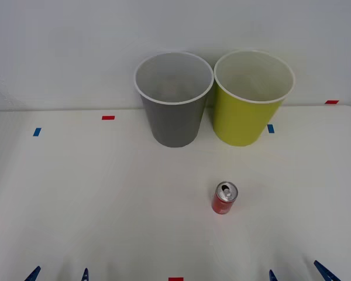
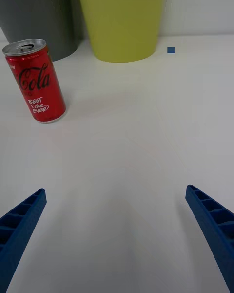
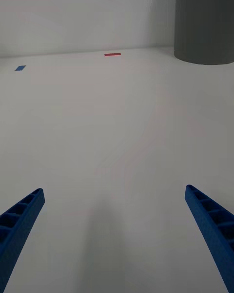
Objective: Put cans in the gray bin and PET bottles in the light green bin.
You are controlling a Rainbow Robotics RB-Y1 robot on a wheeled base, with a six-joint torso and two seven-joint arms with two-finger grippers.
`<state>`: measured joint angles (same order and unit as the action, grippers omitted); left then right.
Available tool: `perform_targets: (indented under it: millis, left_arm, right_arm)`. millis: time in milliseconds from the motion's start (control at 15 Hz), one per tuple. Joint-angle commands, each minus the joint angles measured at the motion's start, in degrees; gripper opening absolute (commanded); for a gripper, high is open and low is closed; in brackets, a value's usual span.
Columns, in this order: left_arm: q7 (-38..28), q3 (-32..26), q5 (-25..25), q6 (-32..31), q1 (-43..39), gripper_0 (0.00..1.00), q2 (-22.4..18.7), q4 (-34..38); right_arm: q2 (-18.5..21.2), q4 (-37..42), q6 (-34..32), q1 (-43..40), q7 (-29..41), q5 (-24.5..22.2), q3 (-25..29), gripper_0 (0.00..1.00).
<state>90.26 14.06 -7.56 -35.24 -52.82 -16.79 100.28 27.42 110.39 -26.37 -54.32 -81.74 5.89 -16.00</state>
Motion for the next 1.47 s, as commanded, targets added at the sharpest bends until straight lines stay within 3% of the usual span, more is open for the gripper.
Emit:
perform_targets:
  millis: [67,1467]
  left_arm:
    - [0.0,0.0,0.0,0.0,0.0,1.0,0.0,0.0]
    - [0.0,0.0,0.0,0.0,0.0,1.0,0.0,0.0]
  right_arm:
    - [0.0,0.0,0.0,0.0,0.0,0.0,0.0,1.0]
    - [0.0,0.0,0.0,0.0,0.0,0.0,0.0,1.0]
